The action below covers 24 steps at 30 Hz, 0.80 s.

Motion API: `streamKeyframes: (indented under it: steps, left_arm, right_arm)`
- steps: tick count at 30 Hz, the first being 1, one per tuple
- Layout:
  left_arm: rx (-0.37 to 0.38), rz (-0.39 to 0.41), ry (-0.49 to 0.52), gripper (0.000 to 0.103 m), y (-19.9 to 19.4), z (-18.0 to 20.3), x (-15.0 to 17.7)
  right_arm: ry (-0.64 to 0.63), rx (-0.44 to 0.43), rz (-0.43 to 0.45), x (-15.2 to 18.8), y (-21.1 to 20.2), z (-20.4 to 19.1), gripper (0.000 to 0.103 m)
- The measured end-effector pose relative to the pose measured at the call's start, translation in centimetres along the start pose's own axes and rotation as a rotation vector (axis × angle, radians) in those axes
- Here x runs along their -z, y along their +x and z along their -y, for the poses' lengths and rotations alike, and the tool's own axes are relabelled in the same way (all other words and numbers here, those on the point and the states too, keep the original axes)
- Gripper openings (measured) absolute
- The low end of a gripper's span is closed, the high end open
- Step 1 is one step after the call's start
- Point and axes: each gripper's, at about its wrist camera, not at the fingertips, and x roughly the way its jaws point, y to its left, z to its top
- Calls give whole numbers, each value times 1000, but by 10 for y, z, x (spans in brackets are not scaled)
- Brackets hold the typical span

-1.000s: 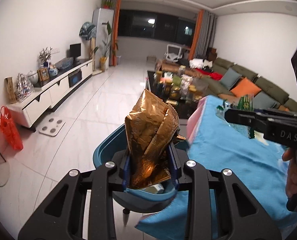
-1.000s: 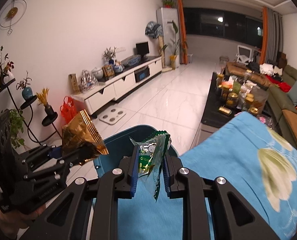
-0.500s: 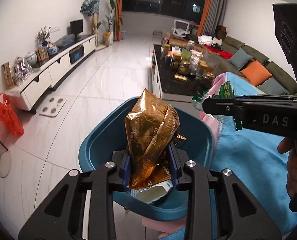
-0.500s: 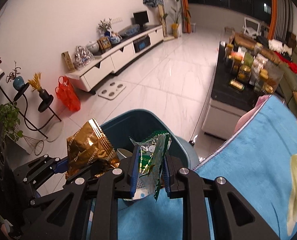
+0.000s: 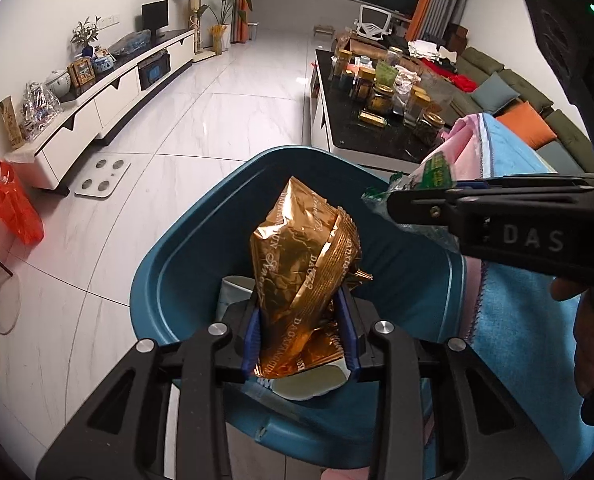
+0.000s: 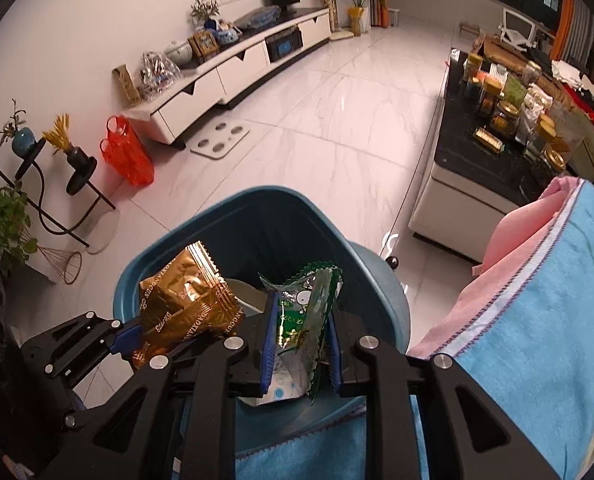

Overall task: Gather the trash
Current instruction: 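Open both grippers to drop the wrappers into the bin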

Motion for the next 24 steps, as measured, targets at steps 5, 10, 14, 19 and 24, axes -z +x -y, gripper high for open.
streamKeyframes:
  steps: [5, 10, 14, 19, 24]
  left_arm:
    - [-15, -13, 14, 38, 1, 5, 2]
    - [-37, -5, 30, 47, -4, 10, 3]
    - [-64, 10, 42, 55, -12, 13, 2]
    - [-94, 31, 47, 62, -23, 13, 6]
    - [-116, 52, 49, 74, -36, 14, 9]
  right_arm:
    - [3, 14, -10, -2, 6, 2, 26]
    - [18, 6, -16, -3, 9, 5, 35]
    - [30, 0, -9, -2, 7, 8, 45]
    - [37, -4, 21, -3, -4, 10, 46]
    - [64, -22, 57, -2, -20, 16, 47]
